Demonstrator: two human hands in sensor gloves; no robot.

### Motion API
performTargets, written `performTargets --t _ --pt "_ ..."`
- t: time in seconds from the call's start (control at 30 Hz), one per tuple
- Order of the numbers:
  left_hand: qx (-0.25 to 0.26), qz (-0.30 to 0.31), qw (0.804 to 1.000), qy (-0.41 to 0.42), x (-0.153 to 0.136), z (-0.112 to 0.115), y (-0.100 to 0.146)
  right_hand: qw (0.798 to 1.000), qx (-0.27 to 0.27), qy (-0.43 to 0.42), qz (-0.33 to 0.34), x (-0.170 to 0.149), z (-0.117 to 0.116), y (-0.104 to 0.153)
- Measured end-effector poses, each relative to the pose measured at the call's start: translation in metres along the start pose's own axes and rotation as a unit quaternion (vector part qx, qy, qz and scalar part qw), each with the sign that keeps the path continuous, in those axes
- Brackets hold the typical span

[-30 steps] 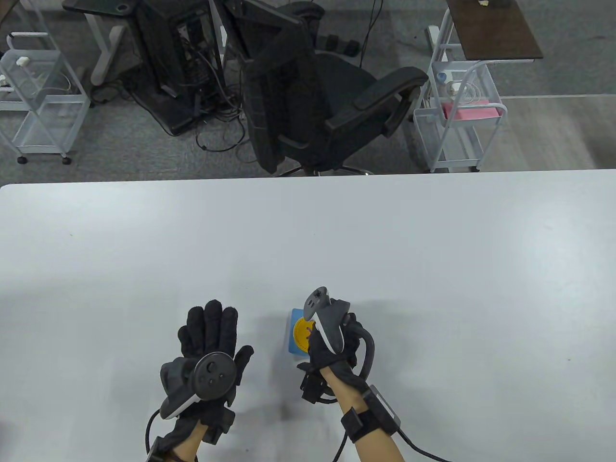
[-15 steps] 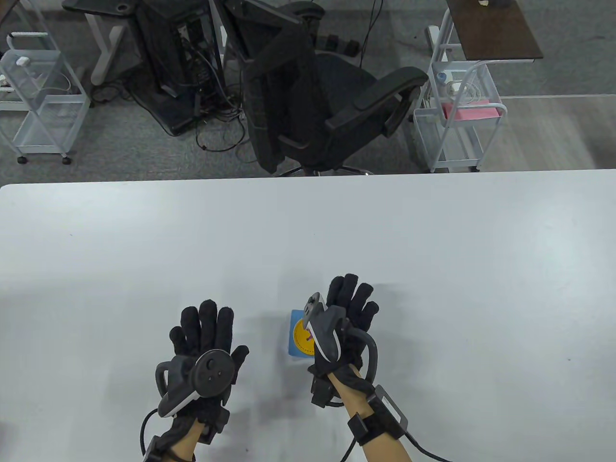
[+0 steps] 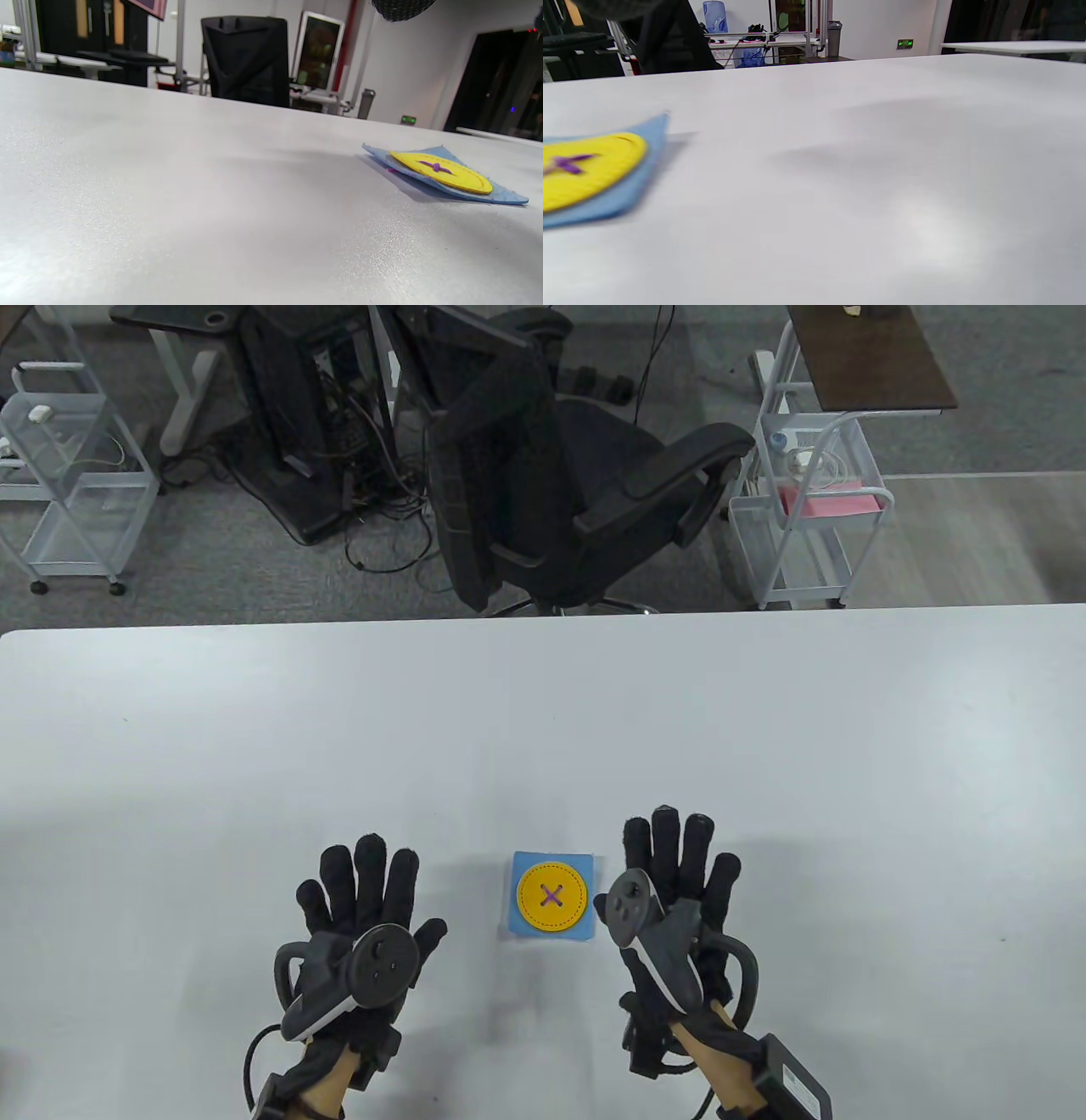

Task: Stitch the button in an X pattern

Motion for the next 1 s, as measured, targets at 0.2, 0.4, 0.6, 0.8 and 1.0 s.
performTargets --t 0.2,0.4,0.6,0.8,1.0 --pt "-0.009 -0.009 1.0 -0.005 -0.005 0.002 -0.002 0.999 0.034 -0.001 -0.014 -0.009 -0.012 -0.01" --pt "-0.009 -0.016 1.0 -0.006 -0.008 0.002 -0.001 0.999 0.041 0.002 0.0 -0.005 -0.017 -0.008" --pt "-0.015 -0.011 1.0 -0.018 -0.005 0.005 -0.003 0.999 0.045 0.011 -0.002 -0.005 -0.021 -0.007" --pt "-0.019 -0.007 1.0 -0.022 -0.004 0.007 -0.003 0.999 0.048 0.005 0.0 -0.005 -0.022 -0.007" --pt "-0.019 -0.008 1.0 -0.022 -0.004 0.007 -0.003 0.999 0.051 0.007 -0.001 -0.005 -0.022 -0.007"
Point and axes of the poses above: the tracker on the back of each hand, its own x axis roughly to the thumb side, its own y axis roughly from the fingertips to the wrist, z = x × y, the point moved 4 cm from there along -y, roughly from the wrist to the fingertips, and after that the axes turned 6 degrees about -y, right-handed, at the moved point
